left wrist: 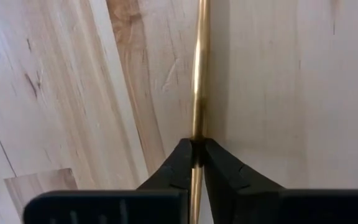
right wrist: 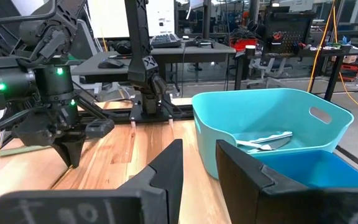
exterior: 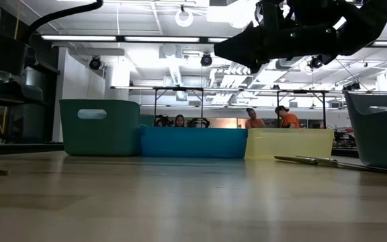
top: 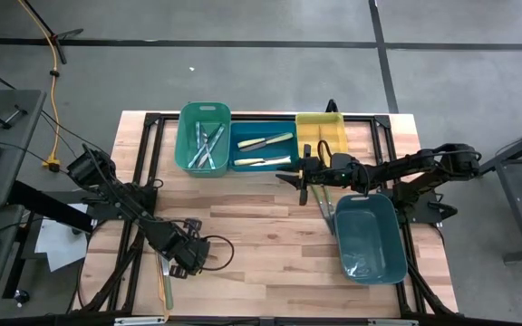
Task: Sort silverware by color (type)
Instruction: Put the gold knife into the yellow bin
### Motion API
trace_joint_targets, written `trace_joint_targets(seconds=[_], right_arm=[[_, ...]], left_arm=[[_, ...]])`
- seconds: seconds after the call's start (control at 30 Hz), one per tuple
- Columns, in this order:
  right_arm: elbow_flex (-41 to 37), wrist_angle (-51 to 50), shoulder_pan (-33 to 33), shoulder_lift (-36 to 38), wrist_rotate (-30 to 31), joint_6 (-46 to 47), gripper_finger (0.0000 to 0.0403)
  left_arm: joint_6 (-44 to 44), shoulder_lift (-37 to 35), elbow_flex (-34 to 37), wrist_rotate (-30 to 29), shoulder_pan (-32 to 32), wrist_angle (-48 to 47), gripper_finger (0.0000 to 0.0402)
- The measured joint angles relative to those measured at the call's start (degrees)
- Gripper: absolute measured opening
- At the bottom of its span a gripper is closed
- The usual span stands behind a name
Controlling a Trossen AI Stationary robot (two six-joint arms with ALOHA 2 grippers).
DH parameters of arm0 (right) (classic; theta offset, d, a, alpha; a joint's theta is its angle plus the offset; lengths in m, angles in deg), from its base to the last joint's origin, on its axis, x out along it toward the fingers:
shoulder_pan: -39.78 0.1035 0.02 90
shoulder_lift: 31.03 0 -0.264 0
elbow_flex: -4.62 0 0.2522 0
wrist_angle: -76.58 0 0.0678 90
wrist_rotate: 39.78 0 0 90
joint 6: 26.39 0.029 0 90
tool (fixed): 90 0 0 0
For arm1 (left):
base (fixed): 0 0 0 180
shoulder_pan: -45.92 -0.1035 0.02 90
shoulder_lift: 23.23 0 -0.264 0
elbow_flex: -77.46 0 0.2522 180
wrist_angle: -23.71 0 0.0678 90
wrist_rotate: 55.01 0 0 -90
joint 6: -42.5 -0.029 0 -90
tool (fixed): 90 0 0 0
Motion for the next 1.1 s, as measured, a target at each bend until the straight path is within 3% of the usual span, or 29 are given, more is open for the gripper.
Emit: trace_joint_targets(seconds=[0.4,0.63,0.8,0.93,1.03,1.1], right_arm=[[0.0,0.0,0.0,0.0,0.0,0.0,0.0091],[0.0,0.0,0.0,0.0,0.0,0.0,0.0091],[0.0,0.0,0.0,0.0,0.0,0.0,0.0091],[0.0,0.0,0.0,0.0,0.0,-0.1,0.0091],[0.0,0.1,0.0,0.0,0.0,-0.1,0.0091],[0.0,0.0,0.0,0.0,0.0,0.0,0.0091]], left_arm=[[-1.7,-2.1,-0.9,0.2,-1.4,-1.6,0.001],[-5.5,-12.2,-3.5,-5.8,-5.7,-7.8,0.0009],[-8.0,-22.6,-3.7,-14.3,-8.1,-5.6,0.0009],[-13.8,-30.5,-3.7,-26.1,-8.8,0.1,0.0009],[-21.6,-36.0,-1.8,-33.9,-9.3,10.7,0.0009],[-28.2,-39.4,1.3,-35.5,-10.2,21.4,0.0009]])
